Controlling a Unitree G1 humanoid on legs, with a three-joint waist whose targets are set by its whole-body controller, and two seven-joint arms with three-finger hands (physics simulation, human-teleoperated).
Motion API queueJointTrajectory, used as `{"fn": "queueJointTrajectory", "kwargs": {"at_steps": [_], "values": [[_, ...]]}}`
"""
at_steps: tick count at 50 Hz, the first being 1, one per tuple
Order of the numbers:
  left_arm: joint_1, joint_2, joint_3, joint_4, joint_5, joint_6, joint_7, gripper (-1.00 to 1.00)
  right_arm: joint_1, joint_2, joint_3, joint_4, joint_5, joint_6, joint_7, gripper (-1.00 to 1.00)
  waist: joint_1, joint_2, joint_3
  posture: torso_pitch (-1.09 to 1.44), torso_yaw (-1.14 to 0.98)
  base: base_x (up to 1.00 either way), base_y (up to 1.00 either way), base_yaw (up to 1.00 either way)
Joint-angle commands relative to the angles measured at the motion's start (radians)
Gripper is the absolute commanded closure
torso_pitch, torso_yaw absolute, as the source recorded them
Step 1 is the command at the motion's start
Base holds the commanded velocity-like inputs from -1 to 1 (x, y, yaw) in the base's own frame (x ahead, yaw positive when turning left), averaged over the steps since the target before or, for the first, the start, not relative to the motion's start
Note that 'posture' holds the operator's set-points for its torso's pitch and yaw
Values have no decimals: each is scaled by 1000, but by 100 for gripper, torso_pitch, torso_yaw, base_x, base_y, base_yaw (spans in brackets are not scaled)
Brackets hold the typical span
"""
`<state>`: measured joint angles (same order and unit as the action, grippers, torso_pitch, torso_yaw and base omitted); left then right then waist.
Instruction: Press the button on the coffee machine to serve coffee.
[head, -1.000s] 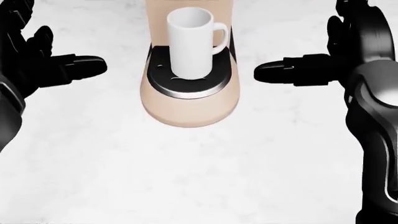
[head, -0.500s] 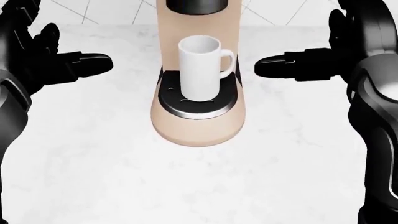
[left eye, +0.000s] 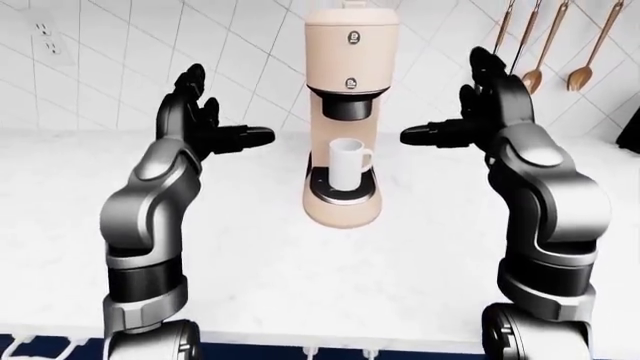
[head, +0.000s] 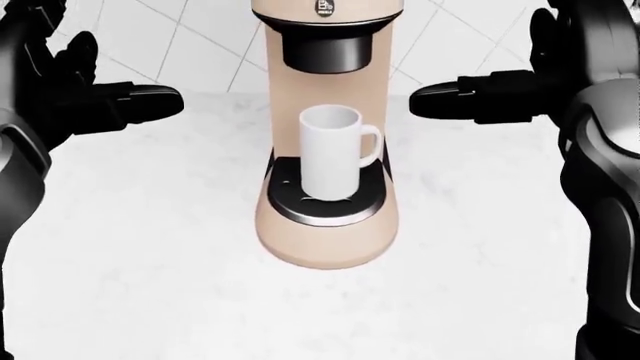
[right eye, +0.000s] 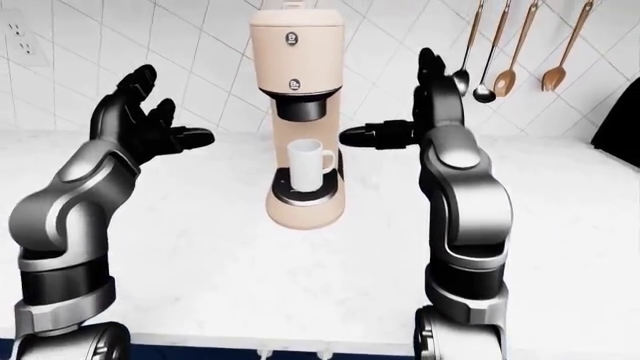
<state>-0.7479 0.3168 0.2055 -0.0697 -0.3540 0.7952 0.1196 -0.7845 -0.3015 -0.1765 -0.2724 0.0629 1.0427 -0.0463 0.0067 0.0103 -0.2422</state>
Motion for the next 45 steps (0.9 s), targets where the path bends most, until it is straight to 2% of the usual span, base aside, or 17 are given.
{"fn": "queueJointTrajectory", "kwargs": {"at_steps": [1,5,15,24,29,32,45], "values": [[-37,12,6,-36,-4,-24,-4,-100,-37,-10,-5,-18,-3,-28,0,-100,0,2,-13,-34,0,0,0,0],[-41,7,7,-27,-7,-20,1,-100,-39,-13,-7,-18,-3,-27,2,-100,3,0,-18,-35,0,0,0,0],[-44,5,-1,-49,-29,-12,-10,-100,-44,-14,-11,-17,-1,-26,2,-100,9,-1,-52,-43,0,0,0,0],[-66,-15,-17,-80,-40,28,-21,-100,-37,-21,-12,-25,-2,-19,3,-100,13,-4,-60,-43,0,0,0,0],[-89,-32,16,-231,-148,186,41,-100,-38,-21,-12,-14,-3,-27,1,-100,11,-2,-58,-43,0,0,0,0],[-110,-34,30,-277,-217,238,82,-100,-33,-21,-13,-16,-3,-30,2,-100,11,-3,-55,-43,0,0,0,0],[-113,-24,1,-366,-448,305,121,-100,-28,-20,-14,-4,0,-45,1,-100,16,0,-55,-43,0,0,0,0]]}}
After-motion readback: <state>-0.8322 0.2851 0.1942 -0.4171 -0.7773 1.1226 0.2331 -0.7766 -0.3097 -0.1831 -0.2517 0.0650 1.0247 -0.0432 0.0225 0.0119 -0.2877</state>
